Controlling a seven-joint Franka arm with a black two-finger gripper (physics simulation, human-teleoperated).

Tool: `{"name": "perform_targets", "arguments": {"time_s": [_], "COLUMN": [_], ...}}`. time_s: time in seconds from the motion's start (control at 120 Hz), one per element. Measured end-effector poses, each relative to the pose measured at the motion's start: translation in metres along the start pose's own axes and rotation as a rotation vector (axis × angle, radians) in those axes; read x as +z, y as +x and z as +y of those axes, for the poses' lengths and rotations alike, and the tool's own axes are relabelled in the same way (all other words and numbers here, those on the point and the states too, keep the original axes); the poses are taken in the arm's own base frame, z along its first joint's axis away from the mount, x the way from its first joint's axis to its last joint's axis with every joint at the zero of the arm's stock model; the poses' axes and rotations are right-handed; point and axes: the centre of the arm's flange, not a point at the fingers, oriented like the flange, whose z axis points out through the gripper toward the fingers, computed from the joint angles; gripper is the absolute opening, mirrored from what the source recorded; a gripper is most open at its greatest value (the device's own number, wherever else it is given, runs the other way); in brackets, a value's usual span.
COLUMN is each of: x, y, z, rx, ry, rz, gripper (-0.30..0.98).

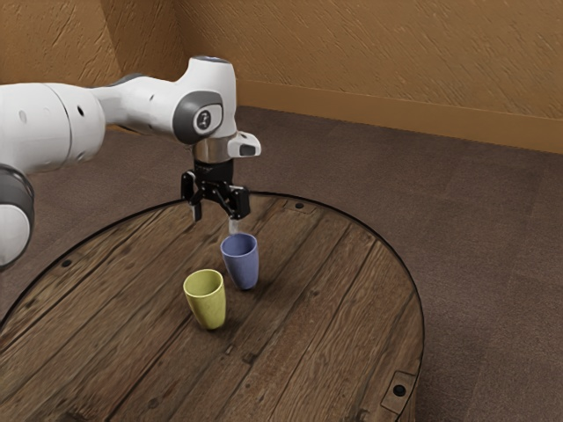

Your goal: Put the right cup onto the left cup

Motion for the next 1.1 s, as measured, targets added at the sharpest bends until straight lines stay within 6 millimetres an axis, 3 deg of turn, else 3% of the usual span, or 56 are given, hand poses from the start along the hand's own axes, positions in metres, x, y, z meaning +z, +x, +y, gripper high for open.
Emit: {"name": "perform_targets", "arguments": {"time_s": [0.1,0.275,0.408,0.55,0.808,0.942,1.1], "x": [0.02,0.031,0.06,0.074,0.073,0.072,0.071], "y": [0.003,0.015,0.024,0.029,0.032,0.033,0.033], "z": [-0.007,-0.006,-0.005,-0.006,-0.006,-0.005,-0.005], "rx": [0.002,0.02,0.029,0.036,0.04,0.041,0.041], "ry": [-0.004,-0.005,-0.004,-0.002,-0.002,-0.001,0.0], "rz": [0.023,0.114,0.119,0.133,0.163,0.169,0.173], "gripper": [0.69,0.69,0.69,0.68,0.13,0.01,-0.05]}}
